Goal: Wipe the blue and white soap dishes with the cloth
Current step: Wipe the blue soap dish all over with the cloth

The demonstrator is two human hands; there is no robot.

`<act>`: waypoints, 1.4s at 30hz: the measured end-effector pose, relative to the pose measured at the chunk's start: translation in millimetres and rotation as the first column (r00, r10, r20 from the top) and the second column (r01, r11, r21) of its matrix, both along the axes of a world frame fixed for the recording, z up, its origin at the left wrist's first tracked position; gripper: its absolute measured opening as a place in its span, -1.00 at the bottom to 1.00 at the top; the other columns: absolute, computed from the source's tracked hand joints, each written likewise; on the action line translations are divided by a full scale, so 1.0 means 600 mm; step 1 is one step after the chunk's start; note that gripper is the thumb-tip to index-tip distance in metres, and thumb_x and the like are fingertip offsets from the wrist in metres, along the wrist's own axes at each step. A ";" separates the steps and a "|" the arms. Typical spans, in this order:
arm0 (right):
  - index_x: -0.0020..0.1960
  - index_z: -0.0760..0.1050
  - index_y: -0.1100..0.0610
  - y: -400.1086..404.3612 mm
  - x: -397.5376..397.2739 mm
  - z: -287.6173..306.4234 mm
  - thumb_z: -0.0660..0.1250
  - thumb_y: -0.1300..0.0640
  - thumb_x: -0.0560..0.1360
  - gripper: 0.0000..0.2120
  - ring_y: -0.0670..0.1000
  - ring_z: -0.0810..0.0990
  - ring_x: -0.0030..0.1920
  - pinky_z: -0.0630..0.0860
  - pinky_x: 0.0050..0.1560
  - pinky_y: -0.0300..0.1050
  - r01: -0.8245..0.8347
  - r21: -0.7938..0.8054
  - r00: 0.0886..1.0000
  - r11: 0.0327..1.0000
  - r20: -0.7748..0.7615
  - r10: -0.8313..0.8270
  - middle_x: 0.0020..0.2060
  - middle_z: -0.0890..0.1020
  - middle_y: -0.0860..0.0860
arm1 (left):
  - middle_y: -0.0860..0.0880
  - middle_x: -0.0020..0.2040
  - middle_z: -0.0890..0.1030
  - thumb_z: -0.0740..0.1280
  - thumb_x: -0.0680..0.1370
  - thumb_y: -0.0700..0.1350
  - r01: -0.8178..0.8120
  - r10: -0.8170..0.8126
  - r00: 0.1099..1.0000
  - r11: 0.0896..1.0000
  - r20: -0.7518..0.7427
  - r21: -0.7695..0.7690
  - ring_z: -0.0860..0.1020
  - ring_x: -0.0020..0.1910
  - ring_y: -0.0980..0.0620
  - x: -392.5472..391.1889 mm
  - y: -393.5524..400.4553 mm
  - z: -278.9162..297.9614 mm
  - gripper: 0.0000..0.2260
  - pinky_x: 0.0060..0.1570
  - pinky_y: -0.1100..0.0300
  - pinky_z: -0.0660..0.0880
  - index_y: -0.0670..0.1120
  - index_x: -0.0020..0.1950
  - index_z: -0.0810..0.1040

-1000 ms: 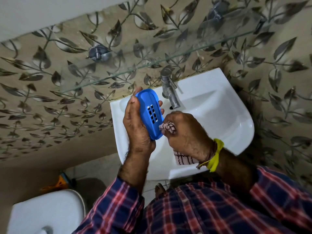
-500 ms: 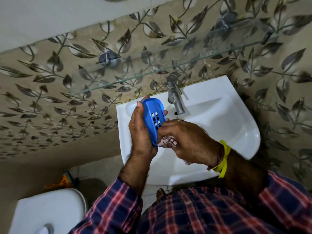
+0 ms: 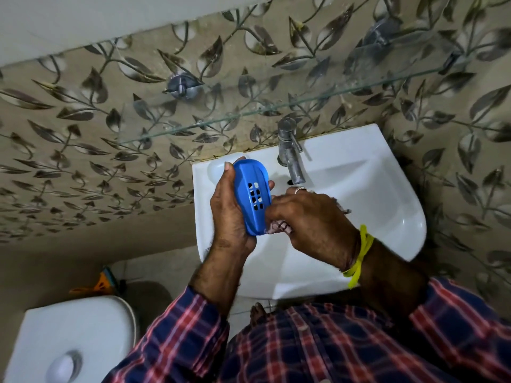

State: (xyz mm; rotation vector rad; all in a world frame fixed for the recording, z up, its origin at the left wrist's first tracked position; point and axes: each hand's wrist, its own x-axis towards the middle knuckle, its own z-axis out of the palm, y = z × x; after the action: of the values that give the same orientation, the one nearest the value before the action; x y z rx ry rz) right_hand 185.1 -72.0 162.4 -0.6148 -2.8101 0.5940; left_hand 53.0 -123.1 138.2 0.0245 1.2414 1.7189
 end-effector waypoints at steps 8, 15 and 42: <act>-0.05 0.59 -0.08 -0.017 -0.008 -0.006 0.41 0.26 0.43 -0.76 -0.02 0.55 -0.05 0.58 -0.17 -0.01 -0.015 -0.116 0.996 0.993 -0.092 0.004 -0.07 0.67 -0.16 | -0.34 0.18 0.56 0.38 0.34 0.31 -0.019 0.019 1.000 1.000 -0.012 -0.011 0.54 0.09 -0.28 -0.007 -0.005 -0.012 -0.17 0.25 -0.32 0.46 -0.20 0.45 0.48; -0.04 0.66 0.11 0.022 0.007 -0.008 0.49 0.21 0.45 -0.90 -0.09 0.62 -0.10 0.53 0.00 -0.26 0.091 -0.402 0.933 0.911 -0.285 -0.219 -0.14 0.67 -0.03 | -0.06 0.02 0.65 0.26 0.57 0.24 -0.024 0.025 1.000 0.998 -0.017 0.065 0.63 -0.11 -0.06 -0.001 -0.012 -0.014 -0.57 -0.07 0.04 0.57 0.08 0.35 0.59; -0.07 0.68 0.22 0.037 0.034 -0.051 0.54 0.22 0.27 -0.76 0.04 0.67 -0.31 0.63 -0.26 -0.09 0.000 -0.979 0.807 0.205 -0.121 -0.579 -0.29 0.72 0.10 | -0.02 -0.08 0.74 0.54 0.37 -0.38 -0.134 0.158 0.943 0.986 -0.292 0.100 0.71 -0.17 0.04 -0.012 -0.079 -0.068 -0.46 -0.25 0.11 0.65 -0.21 0.32 0.51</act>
State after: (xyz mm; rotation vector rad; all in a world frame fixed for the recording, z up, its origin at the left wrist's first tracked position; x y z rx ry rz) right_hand 205.5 -49.6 131.8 -0.9760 -1.4277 2.0717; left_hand 45.9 -170.2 97.2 0.2540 1.4236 1.9447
